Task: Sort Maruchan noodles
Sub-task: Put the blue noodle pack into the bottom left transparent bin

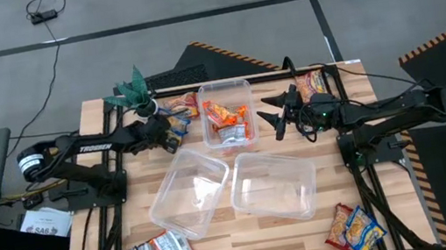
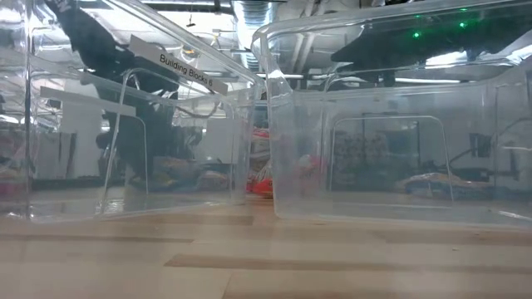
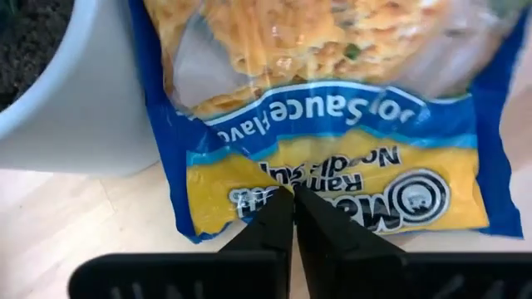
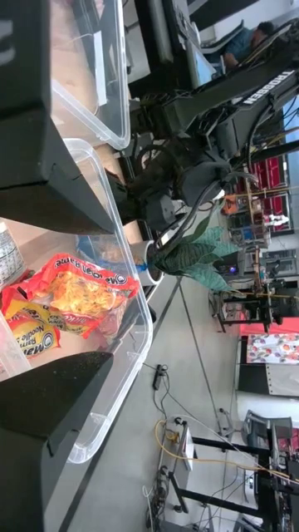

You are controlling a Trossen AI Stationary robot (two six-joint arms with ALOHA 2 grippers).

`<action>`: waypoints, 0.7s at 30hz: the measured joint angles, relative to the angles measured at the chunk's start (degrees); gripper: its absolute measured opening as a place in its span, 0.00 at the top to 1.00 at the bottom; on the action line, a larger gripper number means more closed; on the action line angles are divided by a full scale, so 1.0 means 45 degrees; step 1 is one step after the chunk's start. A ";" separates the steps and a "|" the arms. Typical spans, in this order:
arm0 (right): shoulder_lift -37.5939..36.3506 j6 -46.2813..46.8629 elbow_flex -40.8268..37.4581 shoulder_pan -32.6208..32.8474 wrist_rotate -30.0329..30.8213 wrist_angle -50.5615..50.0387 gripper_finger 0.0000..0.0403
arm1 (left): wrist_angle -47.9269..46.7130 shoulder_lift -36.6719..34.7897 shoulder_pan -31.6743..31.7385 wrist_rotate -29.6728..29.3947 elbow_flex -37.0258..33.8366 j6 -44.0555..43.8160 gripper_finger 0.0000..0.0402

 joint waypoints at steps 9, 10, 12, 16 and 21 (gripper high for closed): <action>0.0000 0.0000 0.0005 0.0000 0.0000 -0.0003 0.34 | -0.0698 -0.1867 -0.1334 -0.0786 0.0434 -0.0024 1.00; 0.0000 0.0000 0.0003 0.0000 0.0000 -0.0003 0.34 | -0.0759 -0.2165 -0.1493 -0.0883 0.0436 -0.0044 1.00; 0.0000 0.0000 0.0005 0.0000 0.0000 -0.0003 0.34 | -0.0961 -0.2777 -0.1807 -0.1104 0.0453 -0.0162 1.00; 0.0000 0.0000 0.0005 0.0000 0.0000 -0.0003 0.34 | -0.1126 -0.4002 -0.2505 -0.2082 0.0453 -0.0212 1.00; 0.0000 0.0000 0.0005 0.0000 0.0000 -0.0003 0.34 | -0.1217 -0.4952 -0.3054 -0.2174 0.0452 -0.0036 1.00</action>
